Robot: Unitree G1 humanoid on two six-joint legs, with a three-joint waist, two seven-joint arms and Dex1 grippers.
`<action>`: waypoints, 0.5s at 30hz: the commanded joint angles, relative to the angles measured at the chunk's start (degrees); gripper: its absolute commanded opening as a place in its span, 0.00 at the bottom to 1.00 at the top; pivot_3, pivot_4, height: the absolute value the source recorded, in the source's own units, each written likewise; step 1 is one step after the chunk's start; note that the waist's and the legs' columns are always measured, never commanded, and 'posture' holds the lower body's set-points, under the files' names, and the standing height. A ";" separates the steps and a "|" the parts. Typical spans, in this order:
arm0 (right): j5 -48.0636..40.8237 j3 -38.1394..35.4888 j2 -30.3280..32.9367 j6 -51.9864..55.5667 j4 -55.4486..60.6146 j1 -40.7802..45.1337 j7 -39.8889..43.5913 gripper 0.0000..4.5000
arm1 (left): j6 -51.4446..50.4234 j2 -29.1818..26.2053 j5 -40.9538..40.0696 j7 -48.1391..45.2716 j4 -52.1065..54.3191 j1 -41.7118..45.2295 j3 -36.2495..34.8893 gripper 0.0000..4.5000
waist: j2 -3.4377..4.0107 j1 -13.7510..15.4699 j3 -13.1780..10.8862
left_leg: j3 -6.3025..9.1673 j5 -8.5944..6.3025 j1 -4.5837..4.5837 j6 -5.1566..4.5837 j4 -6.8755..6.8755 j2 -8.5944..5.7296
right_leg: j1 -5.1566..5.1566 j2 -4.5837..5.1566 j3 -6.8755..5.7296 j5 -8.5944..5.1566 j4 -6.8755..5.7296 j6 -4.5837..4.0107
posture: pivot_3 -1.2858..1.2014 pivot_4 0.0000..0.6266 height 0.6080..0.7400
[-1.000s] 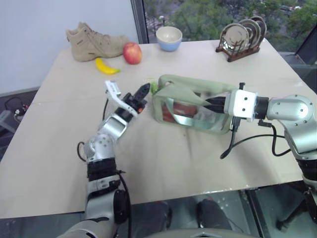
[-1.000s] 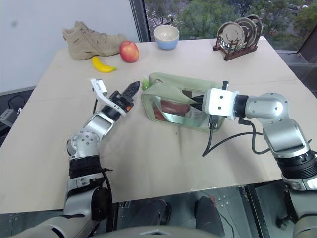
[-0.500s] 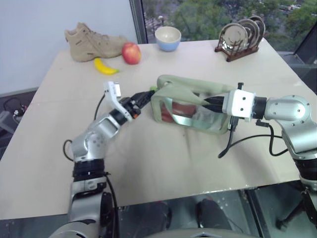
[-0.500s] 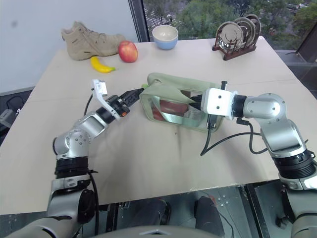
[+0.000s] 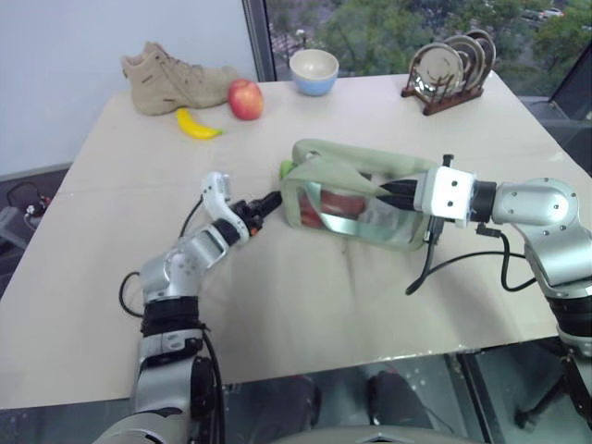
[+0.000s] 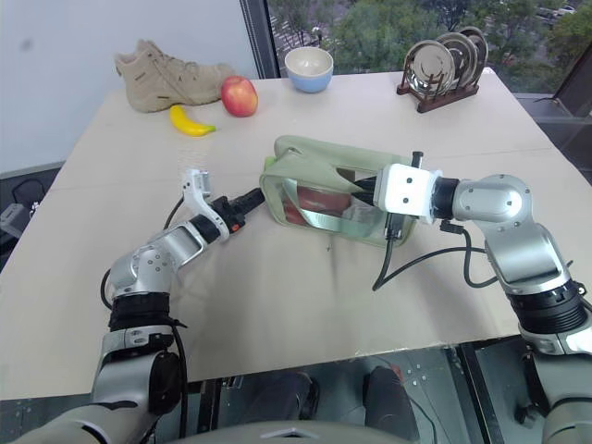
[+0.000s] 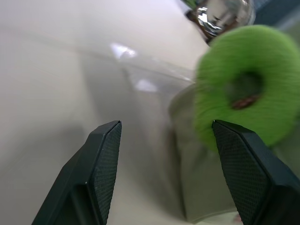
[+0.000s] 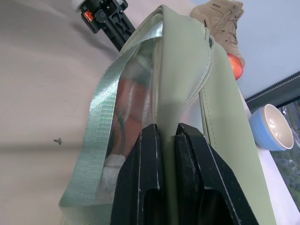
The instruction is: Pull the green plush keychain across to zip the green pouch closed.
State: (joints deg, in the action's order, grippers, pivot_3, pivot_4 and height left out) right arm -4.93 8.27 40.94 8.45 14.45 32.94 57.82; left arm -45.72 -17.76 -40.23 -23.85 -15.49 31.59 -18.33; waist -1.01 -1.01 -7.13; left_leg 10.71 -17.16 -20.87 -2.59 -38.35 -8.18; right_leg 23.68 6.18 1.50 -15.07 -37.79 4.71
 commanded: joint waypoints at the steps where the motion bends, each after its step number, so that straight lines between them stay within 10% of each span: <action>1: -0.47 0.12 -0.32 -0.18 1.84 0.64 -0.11 0.00 | -1.82 1.34 -2.45 0.26 0.20 3.20 -1.20 0.72 | -0.01 0.12 0.00 | 0.00 0.00 -0.01 0.00 -0.01 0.00 | 0.00 0.01 -0.01 0.00 0.01 0.00 | 0.52 0.24 1.00; 15: -0.48 0.15 -0.49 0.54 2.53 0.66 -0.13 0.00 | -14.76 4.78 -13.46 9.19 -4.99 6.74 -12.44 0.72 | -0.02 0.05 0.00 | 0.01 0.00 -0.01 0.00 -0.02 -0.01 | 0.00 0.01 -0.01 0.00 0.00 0.00 | 0.52 0.24 1.00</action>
State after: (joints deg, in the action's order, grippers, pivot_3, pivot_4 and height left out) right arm -4.94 8.31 40.66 8.78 14.79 33.00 57.92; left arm -59.61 -13.34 -51.32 -15.83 -20.39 36.65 -29.03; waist -1.03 -0.96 -7.13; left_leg 10.72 -17.16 -20.89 -2.59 -38.37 -8.20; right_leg 23.68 6.20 1.49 -15.07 -37.79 4.72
